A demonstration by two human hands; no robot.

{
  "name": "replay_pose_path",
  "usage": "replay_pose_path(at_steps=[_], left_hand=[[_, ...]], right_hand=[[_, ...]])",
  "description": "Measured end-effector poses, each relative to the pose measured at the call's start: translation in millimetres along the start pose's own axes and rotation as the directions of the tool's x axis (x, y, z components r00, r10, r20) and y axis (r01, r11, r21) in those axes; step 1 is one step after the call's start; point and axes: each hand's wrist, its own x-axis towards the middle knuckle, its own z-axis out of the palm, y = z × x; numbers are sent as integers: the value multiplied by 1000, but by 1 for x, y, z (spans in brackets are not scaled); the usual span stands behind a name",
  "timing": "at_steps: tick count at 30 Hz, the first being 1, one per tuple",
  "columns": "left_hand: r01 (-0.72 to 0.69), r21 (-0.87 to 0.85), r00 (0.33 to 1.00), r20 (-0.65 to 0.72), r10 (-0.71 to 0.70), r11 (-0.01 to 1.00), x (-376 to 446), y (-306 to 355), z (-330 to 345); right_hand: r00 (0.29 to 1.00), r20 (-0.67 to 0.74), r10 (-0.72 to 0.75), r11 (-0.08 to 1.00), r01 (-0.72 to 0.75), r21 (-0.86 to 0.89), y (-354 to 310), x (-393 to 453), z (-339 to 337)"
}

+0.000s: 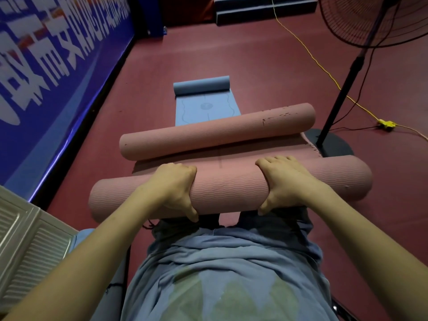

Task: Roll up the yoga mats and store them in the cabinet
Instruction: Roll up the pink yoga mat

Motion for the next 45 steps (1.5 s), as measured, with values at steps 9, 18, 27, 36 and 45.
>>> replay_pose_path(at_steps=[9, 18, 27, 36, 45], left_hand=[[-44, -91, 984, 167, 59, 995, -12, 10, -18], [-16, -331, 926, 351, 138, 944, -15, 15, -16], [66, -590, 936, 316, 155, 804, -3, -13, -4], [-15, -759, 993, 63, 97, 650, 3, -46, 13], [58, -509, 971, 228, 70, 859, 7, -41, -11]], right_hand=[[984, 175, -4, 989, -22, 146, 4, -27, -21], [927, 370, -54, 962, -51, 269, 10, -34, -21], [1000, 3, -12, 935, 10, 355, 25, -26, -21], [991, -128, -31, 973, 59, 224, 27, -5, -8], [996, -89, 23, 983, -6, 186, 18, 26, -9]])
